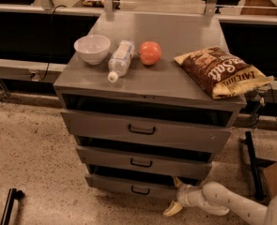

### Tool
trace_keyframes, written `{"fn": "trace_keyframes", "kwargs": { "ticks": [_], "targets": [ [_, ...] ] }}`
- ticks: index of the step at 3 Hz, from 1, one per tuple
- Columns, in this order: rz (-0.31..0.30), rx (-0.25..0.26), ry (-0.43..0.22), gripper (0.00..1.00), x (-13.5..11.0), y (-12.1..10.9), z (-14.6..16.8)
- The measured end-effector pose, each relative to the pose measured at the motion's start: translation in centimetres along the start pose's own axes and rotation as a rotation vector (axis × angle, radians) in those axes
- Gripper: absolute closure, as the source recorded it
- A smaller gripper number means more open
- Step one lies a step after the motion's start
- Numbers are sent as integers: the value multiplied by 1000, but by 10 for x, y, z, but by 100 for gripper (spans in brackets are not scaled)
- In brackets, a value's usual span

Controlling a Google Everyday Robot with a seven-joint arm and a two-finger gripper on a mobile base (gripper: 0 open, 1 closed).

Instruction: Open bottom drawer

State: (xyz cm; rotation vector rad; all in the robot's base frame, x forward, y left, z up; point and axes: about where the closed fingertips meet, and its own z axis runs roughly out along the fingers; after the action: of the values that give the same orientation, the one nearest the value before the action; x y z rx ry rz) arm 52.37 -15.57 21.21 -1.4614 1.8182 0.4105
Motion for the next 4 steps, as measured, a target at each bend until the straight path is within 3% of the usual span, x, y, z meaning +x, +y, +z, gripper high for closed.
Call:
{"fn": "trace_keyframes", "kwargs": {
  "ticks": [1,3,4],
  "targets": [
    [-4,16,-45,0,-3,3,-1],
    [9,-17,-45,41,8,7,8],
    [9,-33,-30,46,11,8,11]
  ]
}}
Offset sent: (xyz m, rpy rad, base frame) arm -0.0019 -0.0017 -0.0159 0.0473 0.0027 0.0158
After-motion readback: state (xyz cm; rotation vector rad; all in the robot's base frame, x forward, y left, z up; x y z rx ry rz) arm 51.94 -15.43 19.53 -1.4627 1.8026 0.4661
